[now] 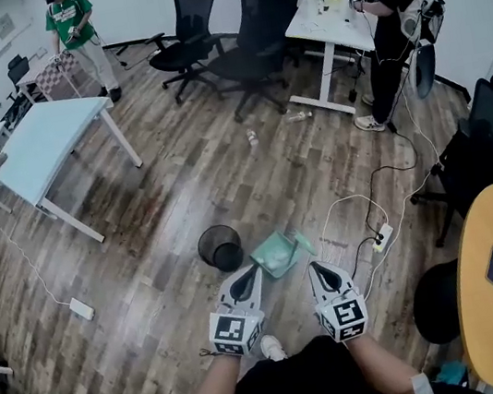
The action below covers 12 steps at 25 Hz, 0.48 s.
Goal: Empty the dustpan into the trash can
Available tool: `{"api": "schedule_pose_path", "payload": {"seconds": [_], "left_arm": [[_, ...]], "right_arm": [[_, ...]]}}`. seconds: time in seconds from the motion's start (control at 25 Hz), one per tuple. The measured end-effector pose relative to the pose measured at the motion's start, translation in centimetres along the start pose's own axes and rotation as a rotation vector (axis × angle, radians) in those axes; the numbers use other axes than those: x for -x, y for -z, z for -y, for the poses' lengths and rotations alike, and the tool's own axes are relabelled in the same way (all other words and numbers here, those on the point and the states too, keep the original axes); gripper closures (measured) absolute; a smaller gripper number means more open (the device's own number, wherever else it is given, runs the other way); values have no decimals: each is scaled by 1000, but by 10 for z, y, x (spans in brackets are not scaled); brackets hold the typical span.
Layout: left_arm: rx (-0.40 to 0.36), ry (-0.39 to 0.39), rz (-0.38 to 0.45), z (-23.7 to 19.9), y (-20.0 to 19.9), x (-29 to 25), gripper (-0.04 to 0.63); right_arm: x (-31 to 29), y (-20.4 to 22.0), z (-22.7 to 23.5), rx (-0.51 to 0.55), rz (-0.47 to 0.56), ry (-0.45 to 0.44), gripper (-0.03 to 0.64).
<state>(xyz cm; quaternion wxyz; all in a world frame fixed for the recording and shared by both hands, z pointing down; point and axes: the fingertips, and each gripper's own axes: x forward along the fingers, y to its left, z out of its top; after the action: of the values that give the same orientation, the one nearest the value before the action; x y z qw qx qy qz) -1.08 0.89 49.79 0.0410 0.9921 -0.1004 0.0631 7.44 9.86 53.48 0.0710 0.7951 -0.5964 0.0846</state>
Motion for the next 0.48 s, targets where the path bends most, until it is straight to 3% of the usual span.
{"api": "schedule_pose_path", "payload": {"seconds": [0.24,0.48], "left_arm": [[28,-16,-13,-31,5,-18,583],[57,-51,-79,-49,21,-61,583]], "right_arm": [[-28,8,6,33,-61,-22,592],[-72,33,38,74,-172,-63,594]]}}
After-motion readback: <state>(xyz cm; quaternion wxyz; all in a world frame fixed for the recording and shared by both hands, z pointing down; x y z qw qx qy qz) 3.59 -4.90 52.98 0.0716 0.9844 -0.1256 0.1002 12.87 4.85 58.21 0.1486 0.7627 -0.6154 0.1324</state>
